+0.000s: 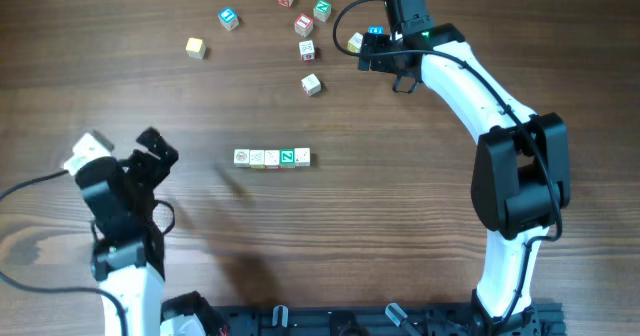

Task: Form a horizontal line

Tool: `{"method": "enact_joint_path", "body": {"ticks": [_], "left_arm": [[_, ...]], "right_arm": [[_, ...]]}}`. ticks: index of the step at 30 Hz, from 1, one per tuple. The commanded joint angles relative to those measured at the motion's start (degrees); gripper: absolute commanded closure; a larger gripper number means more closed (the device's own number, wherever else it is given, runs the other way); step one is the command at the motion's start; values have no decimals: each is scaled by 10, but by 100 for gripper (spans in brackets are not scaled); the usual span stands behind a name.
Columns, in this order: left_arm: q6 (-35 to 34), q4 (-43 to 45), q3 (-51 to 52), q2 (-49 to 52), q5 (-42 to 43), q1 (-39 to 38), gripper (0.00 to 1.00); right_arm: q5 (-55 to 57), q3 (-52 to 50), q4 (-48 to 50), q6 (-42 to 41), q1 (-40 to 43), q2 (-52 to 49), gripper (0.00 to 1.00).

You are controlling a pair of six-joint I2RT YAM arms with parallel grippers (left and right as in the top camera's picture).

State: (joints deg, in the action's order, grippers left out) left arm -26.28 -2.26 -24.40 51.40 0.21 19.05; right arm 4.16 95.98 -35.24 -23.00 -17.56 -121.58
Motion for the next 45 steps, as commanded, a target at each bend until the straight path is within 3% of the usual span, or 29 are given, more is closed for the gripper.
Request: {"method": "enact_joint_path", "body": {"ticks": [1, 8, 17, 30, 33, 39, 45], "left_arm": [[1, 49, 43, -75, -3, -53, 0], [1, 75, 87, -184, -3, -123, 0], [1, 77, 155, -373, -3, -123, 0], [1, 71, 241, -509, -3, -123, 0], [1, 76, 241, -512, -3, -123, 0], [1, -20, 241, -512, -3, -123, 0], [1, -19, 241, -512, -3, -121, 0]], "right_arm": [[10, 1, 1, 5, -1, 7, 0], [10, 1, 1, 5, -1, 7, 0], [10, 1, 1, 5, -1, 7, 0], [10, 1, 1, 5, -1, 7, 0], [10, 1, 1, 5, -1, 7, 0], [10, 1, 1, 5, -1, 7, 0], [9, 1, 1, 5, -1, 7, 0]]}}
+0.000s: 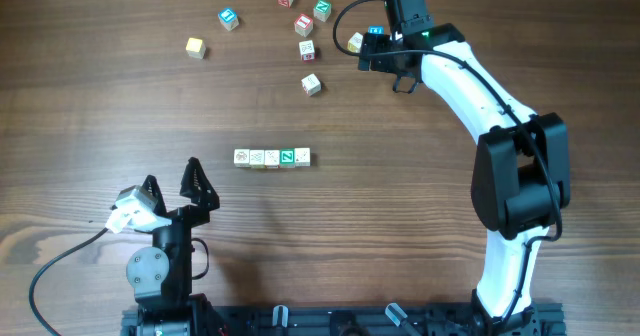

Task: Form a horizontal line

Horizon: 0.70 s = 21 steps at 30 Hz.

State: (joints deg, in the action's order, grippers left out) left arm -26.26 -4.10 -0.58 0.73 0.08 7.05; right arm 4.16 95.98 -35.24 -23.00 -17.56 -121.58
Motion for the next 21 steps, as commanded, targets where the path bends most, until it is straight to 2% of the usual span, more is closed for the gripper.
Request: {"method": "enact_joint_path", "body": {"ticks": [1, 21], "left_arm": [[1, -1, 3, -6, -2, 0, 0], [8, 0, 3, -6, -17, 0, 0]], "right_arm": [[10, 1, 1, 5, -1, 7, 0], [10, 1, 1, 5, -1, 7, 0]]}}
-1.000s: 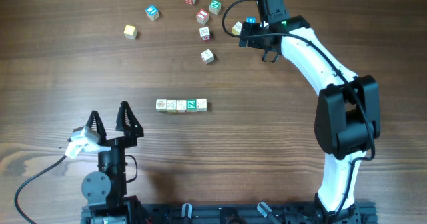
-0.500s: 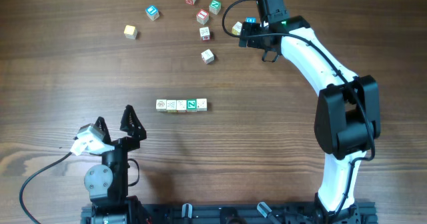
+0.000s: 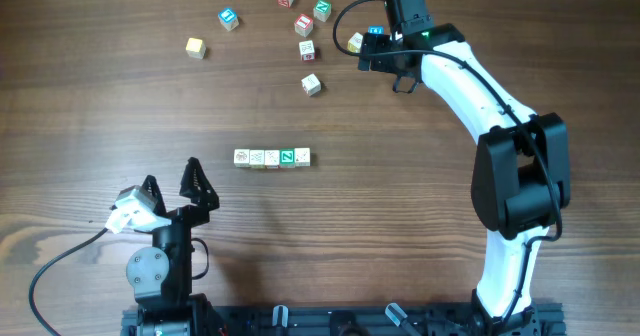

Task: Form a horizontal line

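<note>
A short row of several small lettered cubes lies side by side in a horizontal line at the table's middle. Loose cubes are scattered at the far side: a blue one, a tan one, a red one, a green one and a white one. My right gripper reaches into this cluster, its tip against a pale cube; a blue cube sits beside it. Its jaws are hidden from above. My left gripper stands open and holds nothing, near the front left, well short of the row.
The left arm is folded over its base at the front edge. The right arm stretches from the front right up to the far cubes. Two more loose cubes lie among the scattered ones.
The left arm stood at the far left with its gripper near the table's left middle. It then folded back over its base at the front, gripper open, and stays there. The right arm and the row of cubes have not changed.
</note>
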Tool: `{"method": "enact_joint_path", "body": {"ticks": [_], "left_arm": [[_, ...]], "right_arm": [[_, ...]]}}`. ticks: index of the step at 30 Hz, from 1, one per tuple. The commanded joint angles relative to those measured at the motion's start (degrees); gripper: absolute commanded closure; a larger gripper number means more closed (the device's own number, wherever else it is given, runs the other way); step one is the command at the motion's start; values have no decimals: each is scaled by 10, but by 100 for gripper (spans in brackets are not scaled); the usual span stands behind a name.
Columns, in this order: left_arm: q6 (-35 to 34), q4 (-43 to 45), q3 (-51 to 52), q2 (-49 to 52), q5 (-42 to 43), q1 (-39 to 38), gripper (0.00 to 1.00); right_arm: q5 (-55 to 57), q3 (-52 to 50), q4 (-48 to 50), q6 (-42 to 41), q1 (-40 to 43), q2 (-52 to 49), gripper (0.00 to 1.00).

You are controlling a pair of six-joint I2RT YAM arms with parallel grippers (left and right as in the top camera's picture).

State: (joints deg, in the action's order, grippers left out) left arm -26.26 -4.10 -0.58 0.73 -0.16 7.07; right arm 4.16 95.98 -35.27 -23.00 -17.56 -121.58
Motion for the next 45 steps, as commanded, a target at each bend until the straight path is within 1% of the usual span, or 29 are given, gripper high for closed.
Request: {"method": "enact_joint_path", "body": {"ticks": [1, 3, 5, 12, 27, 32, 45], "left_arm": [[33, 0, 3, -6, -14, 0, 0], [106, 0, 3, -5, -14, 0, 0], [141, 0, 3, 0, -14, 0, 0], [141, 0, 3, 23, -14, 0, 0], [141, 0, 3, 23, -14, -1, 0], [141, 0, 3, 12, -14, -25, 0], [141, 0, 3, 12, -14, -25, 0]], "right_arm": [[10, 1, 1, 5, -1, 7, 0], [10, 1, 1, 5, -1, 7, 0], [10, 1, 1, 5, -1, 7, 0], [10, 1, 1, 5, -1, 7, 0], [10, 1, 1, 5, -1, 7, 0], [10, 1, 1, 5, -1, 7, 0], [10, 1, 1, 5, -1, 7, 0]]}}
